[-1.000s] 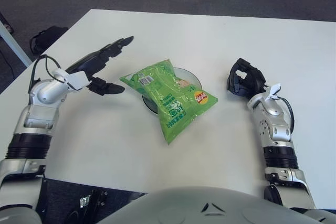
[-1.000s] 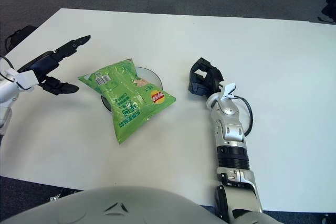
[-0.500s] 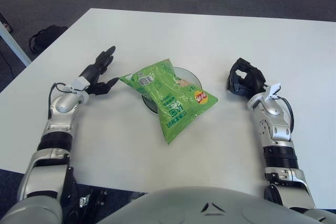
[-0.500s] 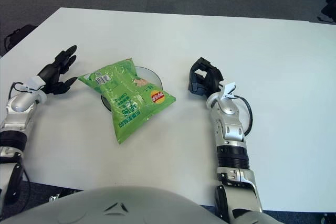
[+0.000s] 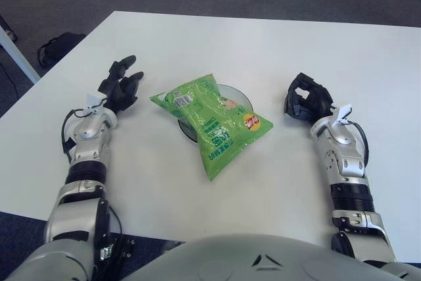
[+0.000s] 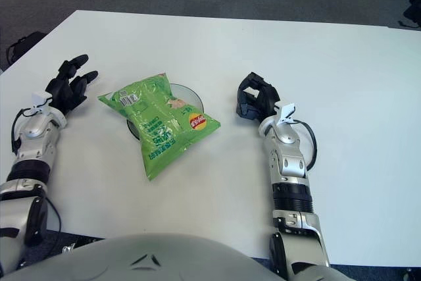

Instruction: Put the snack into the plate.

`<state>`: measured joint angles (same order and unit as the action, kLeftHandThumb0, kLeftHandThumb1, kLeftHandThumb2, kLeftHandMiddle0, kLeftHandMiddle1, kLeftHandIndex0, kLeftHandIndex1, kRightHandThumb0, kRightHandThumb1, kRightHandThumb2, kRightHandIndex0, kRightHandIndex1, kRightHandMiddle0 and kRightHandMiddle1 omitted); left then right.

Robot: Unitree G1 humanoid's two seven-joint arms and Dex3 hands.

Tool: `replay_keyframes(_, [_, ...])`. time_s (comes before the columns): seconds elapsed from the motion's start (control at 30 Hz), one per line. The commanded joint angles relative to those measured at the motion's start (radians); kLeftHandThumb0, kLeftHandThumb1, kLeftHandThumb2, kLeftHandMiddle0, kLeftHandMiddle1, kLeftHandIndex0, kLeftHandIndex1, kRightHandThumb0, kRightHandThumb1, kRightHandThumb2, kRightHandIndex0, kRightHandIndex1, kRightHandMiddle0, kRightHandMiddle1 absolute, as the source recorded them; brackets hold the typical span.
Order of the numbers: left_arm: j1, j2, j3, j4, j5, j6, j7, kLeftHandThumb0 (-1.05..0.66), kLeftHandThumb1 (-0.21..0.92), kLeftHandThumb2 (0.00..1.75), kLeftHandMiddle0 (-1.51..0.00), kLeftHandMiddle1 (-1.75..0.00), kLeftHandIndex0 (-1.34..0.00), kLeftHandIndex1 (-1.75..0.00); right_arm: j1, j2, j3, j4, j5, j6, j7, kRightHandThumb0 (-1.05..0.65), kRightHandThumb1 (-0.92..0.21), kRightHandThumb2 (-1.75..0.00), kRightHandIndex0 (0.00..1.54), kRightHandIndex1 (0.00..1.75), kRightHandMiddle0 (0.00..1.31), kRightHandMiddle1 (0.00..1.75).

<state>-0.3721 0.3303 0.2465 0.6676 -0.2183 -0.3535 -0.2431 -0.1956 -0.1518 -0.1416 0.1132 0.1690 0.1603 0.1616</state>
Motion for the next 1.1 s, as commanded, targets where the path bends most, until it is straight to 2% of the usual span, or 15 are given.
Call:
replay_keyframes(0.0, [0.032,-0.064,0.008,-0.094,-0.019,0.096,0.075,-0.48,0.77,0.74,-0.52,-1.52,-0.25,-1.66,0.053,0.002,0.008,0.045,-0.006,0.058,-0.002,-0.45,-0.4,-1.21,0.95,1.75,0.54,1.75])
replay_keyframes(0.13, [0.048,-0.087,0.017,-0.153,-0.043,0.187,0.096,-0.42,0.69,0.84,-0.59,-1.67,-0.33,-1.72,0.054,0.0,0.011,0.043,-0.009,0.057,-0.002,-0.45,-0.4,-1.21,0.96,1.75,0.55,1.75])
replay_keyframes(0.2, [0.056,-0.1,0.024,-0.17,-0.06,0.244,0.102,-0.41,0.63,0.92,-0.68,-1.71,-0.37,-1.74,0.055,-0.001,0.012,0.042,-0.01,0.059,-0.003,-0.45,-0.4,-1.21,0.96,1.75,0.55,1.75])
replay_keyframes(0.33, [0.072,-0.111,0.024,-0.177,-0.055,0.286,0.112,-0.41,0.57,0.99,-0.78,-1.74,-0.42,-1.74,0.056,-0.002,0.012,0.041,-0.008,0.059,-0.004,-0.46,-0.39,-1.22,0.97,1.75,0.55,1.75])
replay_keyframes(0.47, [0.083,-0.118,0.018,-0.148,-0.034,0.276,0.11,-0.43,0.5,1.09,-0.94,-1.74,-0.47,-1.75,0.059,-0.002,0.012,0.039,-0.009,0.055,-0.006,-0.46,-0.38,-1.23,0.97,1.75,0.56,1.75])
replay_keyframes(0.5, [0.084,-0.118,0.017,-0.143,-0.033,0.274,0.107,-0.44,0.47,1.12,-1.02,-1.75,-0.5,-1.75,0.06,-0.002,0.013,0.038,-0.011,0.054,-0.007,-0.46,-0.38,-1.24,0.98,1.75,0.56,1.75])
replay_keyframes(0.7, [0.092,-0.124,0.017,-0.136,-0.038,0.26,0.092,-0.45,0.41,1.2,-1.21,-1.75,-0.54,-1.75,0.065,-0.001,0.017,0.029,-0.016,0.054,-0.018,-0.46,-0.37,-1.25,0.98,1.75,0.57,1.75])
replay_keyframes(0.9, [0.174,-0.163,0.0,-0.27,-0.037,0.284,0.119,-0.46,0.4,1.22,-1.29,-1.75,-0.55,-1.75,0.072,0.002,0.022,0.018,-0.022,0.054,-0.034,-0.47,-0.36,-1.26,0.98,1.75,0.57,1.75])
replay_keyframes(1.07, [0.209,-0.184,-0.014,-0.289,-0.019,0.211,0.104,-0.46,0.39,1.23,-1.32,-1.75,-0.56,-1.75,0.077,0.008,0.023,0.008,-0.019,0.047,-0.043,-0.47,-0.36,-1.26,0.98,1.75,0.58,1.75])
